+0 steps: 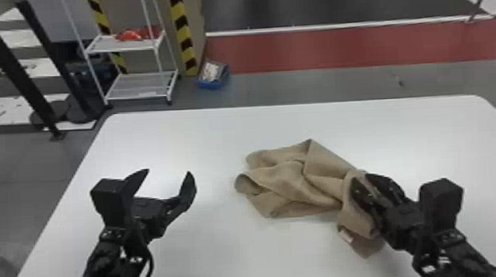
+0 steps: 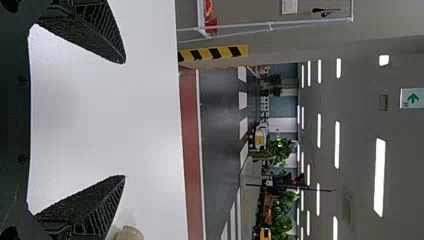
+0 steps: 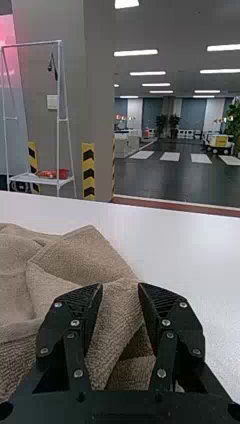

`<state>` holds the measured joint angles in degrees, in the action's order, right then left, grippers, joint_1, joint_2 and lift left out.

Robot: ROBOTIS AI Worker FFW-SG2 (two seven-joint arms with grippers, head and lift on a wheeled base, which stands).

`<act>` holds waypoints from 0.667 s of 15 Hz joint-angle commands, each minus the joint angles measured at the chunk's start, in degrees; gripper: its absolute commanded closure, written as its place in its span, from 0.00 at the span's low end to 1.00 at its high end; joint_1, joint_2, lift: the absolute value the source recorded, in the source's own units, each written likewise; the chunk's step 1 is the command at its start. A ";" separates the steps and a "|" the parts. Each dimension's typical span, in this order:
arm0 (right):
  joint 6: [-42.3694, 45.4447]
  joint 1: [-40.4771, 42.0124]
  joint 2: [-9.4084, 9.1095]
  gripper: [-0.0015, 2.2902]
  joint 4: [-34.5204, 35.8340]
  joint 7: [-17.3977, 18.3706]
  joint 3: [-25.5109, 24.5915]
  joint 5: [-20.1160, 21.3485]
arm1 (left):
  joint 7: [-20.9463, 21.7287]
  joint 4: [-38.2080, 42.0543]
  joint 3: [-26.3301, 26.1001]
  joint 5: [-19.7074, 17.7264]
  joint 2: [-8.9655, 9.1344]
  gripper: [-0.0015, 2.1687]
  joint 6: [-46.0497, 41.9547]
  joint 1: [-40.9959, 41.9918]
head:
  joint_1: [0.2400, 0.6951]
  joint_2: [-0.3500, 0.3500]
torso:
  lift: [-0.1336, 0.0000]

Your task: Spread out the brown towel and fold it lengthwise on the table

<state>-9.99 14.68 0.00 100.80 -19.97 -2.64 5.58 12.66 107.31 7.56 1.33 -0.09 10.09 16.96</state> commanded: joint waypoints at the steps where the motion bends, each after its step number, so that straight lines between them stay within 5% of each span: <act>1: 0.01 0.00 -0.05 0.63 -0.08 0.01 0.00 0.57 | 0.00 0.00 0.00 -0.01 0.24 0.03 0.06 0.00 | 1.00 0.62 | 0.07; 6: 0.01 0.18 -0.05 0.65 0.80 0.10 -0.79 0.75 | 0.00 0.09 -0.18 -0.01 0.24 0.03 0.06 0.00 | 1.00 0.61 | 0.07; 10: -0.87 2.20 -0.05 0.65 8.27 0.01 -3.95 -2.68 | 0.00 0.09 -0.35 -0.10 0.24 0.03 0.06 0.09 | 1.00 0.59 | 0.07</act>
<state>-10.52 16.05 0.00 106.37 -19.92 -5.41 3.96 12.65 107.45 7.29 1.32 -0.09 10.16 17.01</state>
